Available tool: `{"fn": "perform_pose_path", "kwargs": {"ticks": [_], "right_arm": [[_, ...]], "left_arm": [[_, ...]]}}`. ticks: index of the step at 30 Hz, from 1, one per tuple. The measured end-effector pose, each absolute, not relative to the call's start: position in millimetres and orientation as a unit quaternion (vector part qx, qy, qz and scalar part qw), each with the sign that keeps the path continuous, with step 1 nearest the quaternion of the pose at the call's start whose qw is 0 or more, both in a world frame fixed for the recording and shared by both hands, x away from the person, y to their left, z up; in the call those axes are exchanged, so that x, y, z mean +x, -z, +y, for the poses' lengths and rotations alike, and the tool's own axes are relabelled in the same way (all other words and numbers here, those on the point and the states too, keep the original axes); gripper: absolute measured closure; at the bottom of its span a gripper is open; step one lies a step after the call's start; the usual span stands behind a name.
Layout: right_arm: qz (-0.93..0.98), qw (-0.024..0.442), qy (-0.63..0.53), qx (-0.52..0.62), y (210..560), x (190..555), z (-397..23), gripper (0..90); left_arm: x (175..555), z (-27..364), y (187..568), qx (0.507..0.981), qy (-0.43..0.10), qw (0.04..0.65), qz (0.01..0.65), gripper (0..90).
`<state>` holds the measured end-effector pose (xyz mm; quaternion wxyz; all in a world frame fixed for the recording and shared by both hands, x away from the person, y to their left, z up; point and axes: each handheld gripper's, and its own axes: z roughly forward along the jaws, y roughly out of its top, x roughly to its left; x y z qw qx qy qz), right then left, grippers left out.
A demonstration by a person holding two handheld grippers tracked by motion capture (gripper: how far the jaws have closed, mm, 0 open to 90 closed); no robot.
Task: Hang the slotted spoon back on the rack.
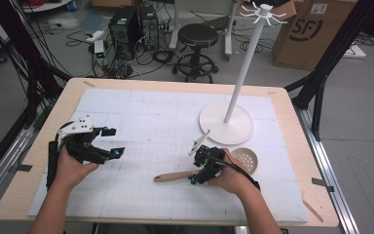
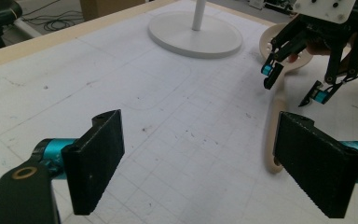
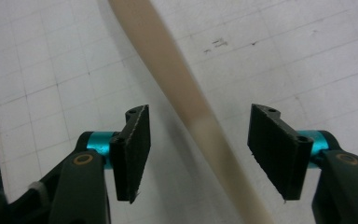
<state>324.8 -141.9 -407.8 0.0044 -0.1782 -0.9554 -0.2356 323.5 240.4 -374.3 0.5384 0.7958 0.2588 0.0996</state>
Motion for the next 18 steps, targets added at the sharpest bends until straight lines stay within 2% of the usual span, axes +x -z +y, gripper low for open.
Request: {"fn": "perform_pose_path", "kwargs": {"ticks": [8, 14, 18], "right_arm": [[-0.959, 0.006, 0.21, -0.189, 415.4, 330.6, -140.0, 50.2], [-0.958, 0.007, 0.207, -0.197, 415.0, 329.9, -140.0, 53.0], [-0.965, -0.018, 0.186, -0.182, 414.3, 325.6, -134.6, 55.9]], "left_arm": [[323.4, 236.9, 375.5, 0.802, -0.096, 0.534, 0.25, 16.5], [323.2, 234.9, 376.2, 0.805, -0.095, 0.531, 0.248, 16.4], [322.5, 234.7, 375.9, 0.803, -0.095, 0.532, 0.251, 16.4]]}}
